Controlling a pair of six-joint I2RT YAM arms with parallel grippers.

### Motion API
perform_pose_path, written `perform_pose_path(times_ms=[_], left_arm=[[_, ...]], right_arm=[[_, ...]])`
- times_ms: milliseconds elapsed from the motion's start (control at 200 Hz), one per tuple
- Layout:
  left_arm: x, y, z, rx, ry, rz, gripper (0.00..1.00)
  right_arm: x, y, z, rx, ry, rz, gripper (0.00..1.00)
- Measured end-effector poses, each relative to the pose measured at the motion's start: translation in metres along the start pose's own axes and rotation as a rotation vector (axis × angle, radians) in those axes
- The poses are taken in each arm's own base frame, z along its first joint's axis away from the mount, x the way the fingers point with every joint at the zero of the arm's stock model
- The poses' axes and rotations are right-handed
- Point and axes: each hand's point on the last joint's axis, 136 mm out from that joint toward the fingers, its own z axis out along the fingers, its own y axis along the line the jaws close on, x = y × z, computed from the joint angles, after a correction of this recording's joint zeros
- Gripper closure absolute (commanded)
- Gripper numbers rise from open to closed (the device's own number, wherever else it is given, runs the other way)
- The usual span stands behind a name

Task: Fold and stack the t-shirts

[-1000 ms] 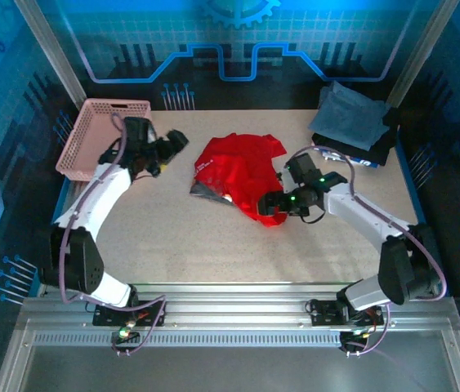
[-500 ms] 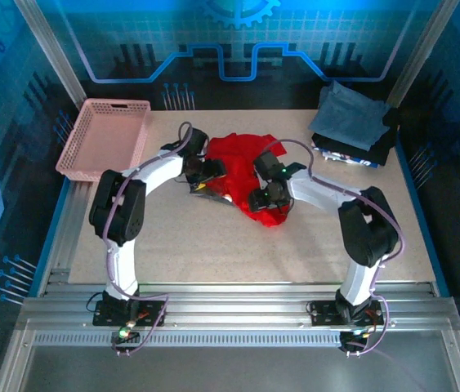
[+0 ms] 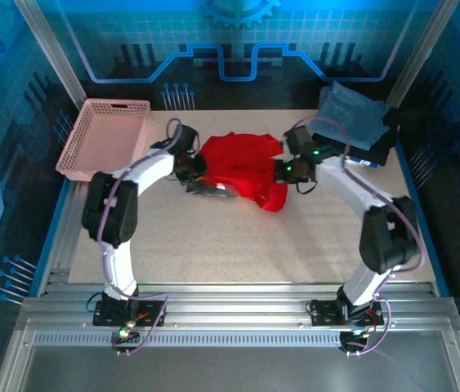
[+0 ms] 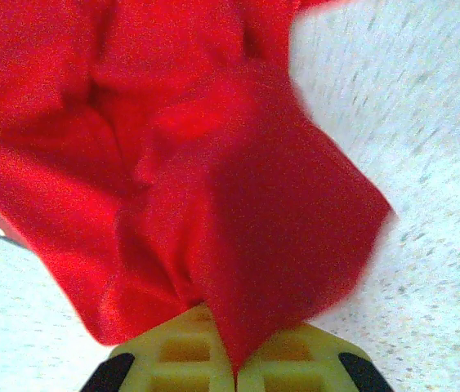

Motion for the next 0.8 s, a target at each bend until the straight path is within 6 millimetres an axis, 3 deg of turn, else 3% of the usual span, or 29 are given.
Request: perform_pose_path(times_ms=[125, 280, 390, 520, 630, 800], left_arm=[[-0.038, -0.021, -0.076, 0.123, -0.172, -0.006, 1.0], [-0.064, -0.052, -0.159, 0.263, -0.342, 0.021, 1.0], [-0.074, -0.069, -0.194, 0.328, -0.41, 0.044, 1.0], [-0.075, -0.08, -0.221, 0.379, -0.452, 0.061, 1.0], [-0.077, -0.093, -0.249, 0.433, -0.489, 0.083, 1.0], [-0.072, -0.113, -0.314, 0.54, -0.581, 0.154, 1.0]], right_arm=[[-0.044, 0.005, -0.056, -0.126, -0.145, 0.053, 1.0], [-0.086, 0.003, -0.111, -0.221, -0.276, 0.101, 1.0], [-0.109, 0.01, -0.144, -0.28, -0.347, 0.098, 1.0], [-0.132, 0.028, -0.191, -0.344, -0.441, 0.056, 1.0], [-0.145, 0.035, -0.234, -0.396, -0.513, 0.038, 1.0], [-0.151, 0.047, -0.289, -0.467, -0.579, 0.005, 1.0]])
